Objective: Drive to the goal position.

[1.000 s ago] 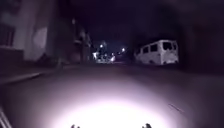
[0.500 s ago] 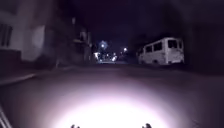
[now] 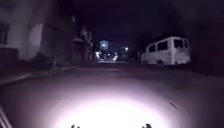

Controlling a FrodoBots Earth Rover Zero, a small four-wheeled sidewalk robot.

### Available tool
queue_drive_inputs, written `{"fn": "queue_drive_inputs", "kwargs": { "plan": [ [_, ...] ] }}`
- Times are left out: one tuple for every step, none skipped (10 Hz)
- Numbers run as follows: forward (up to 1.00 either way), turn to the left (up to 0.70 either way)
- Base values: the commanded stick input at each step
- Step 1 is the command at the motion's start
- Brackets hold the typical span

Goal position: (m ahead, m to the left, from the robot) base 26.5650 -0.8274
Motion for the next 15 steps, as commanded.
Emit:
{"fn": "queue_drive_inputs", "kwargs": {
  "plan": [
    [0.85, 0.0],
    [0.85, 0.0],
    [0.85, 0.0],
    [0.85, 0.0],
    [0.85, 0.0],
    [0.85, 0.0],
    [0.85, 0.0],
    [0.85, 0.0],
    [0.85, 0.0],
    [0.85, 0.0],
    [0.85, 0.0],
    [0.85, 0.0],
    [0.85, 0.0],
    [0.85, 0.0],
    [0.85, 0.0]
  ]
}}
